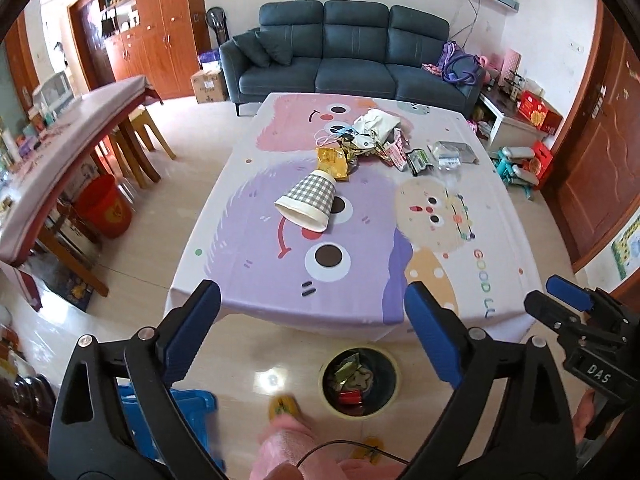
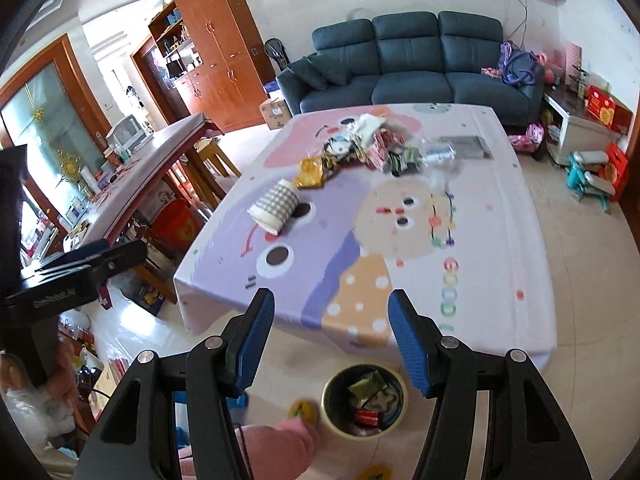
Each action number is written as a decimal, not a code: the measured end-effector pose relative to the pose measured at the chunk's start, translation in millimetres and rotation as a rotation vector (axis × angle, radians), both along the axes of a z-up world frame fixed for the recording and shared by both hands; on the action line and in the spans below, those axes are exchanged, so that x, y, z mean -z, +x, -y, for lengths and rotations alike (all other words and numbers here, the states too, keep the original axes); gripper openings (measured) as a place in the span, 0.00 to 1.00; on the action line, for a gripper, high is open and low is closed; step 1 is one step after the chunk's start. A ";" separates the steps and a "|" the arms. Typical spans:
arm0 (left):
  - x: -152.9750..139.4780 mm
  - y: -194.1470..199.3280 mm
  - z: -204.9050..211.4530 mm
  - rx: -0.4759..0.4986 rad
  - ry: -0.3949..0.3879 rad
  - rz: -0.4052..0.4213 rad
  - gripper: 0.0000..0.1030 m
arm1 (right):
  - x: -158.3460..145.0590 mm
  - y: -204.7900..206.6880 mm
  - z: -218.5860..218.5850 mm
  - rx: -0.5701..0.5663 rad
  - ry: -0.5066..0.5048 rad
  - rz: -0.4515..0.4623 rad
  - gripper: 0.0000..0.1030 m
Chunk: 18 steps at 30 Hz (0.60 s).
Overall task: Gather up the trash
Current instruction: 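Raise both open tools back toward the table, then grasp the checkered paper cup with the right tool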
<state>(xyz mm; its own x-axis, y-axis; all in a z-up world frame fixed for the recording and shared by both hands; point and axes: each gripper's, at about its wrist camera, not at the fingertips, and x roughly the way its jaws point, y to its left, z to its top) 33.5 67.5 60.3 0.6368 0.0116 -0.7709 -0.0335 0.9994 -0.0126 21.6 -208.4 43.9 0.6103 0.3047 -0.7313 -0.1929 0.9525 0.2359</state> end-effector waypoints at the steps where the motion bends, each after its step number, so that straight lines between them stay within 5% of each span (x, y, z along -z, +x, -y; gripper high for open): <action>1: 2.7 11.4 -7.1 0.001 -0.023 -0.006 0.89 | -1.9 10.0 -2.6 -0.002 0.001 0.000 0.59; 9: 54.6 120.8 -49.8 0.097 -0.112 -0.082 0.91 | 9.7 104.0 -44.7 0.014 0.001 -0.052 0.59; 18: 104.0 252.7 -92.8 0.269 -0.018 -0.173 0.91 | 88.2 233.2 -114.0 0.103 0.090 -0.277 0.59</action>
<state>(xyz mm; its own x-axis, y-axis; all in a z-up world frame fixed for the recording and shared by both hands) 286.2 160.3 -43.7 0.4742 -0.1543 -0.8668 0.2285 0.9724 -0.0481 254.9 -94.4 -44.3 0.4228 0.3228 -0.8468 -0.0126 0.9364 0.3506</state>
